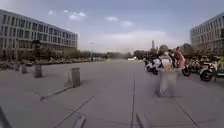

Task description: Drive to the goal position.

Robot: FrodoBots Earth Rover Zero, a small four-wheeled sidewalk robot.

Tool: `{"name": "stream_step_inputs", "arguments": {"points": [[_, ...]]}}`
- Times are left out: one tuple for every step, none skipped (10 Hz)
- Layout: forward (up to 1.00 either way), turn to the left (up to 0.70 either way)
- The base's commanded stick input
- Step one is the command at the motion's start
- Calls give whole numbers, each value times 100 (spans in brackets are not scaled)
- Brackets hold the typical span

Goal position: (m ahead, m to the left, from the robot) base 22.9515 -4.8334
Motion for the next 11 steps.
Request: {"name": "stream_step_inputs", "arguments": {"points": [[55,0],[0,0],[83,0],[100,0],[100,0],[100,0],[100,0],[100,0],[100,0],[100,0],[100,0]]}}
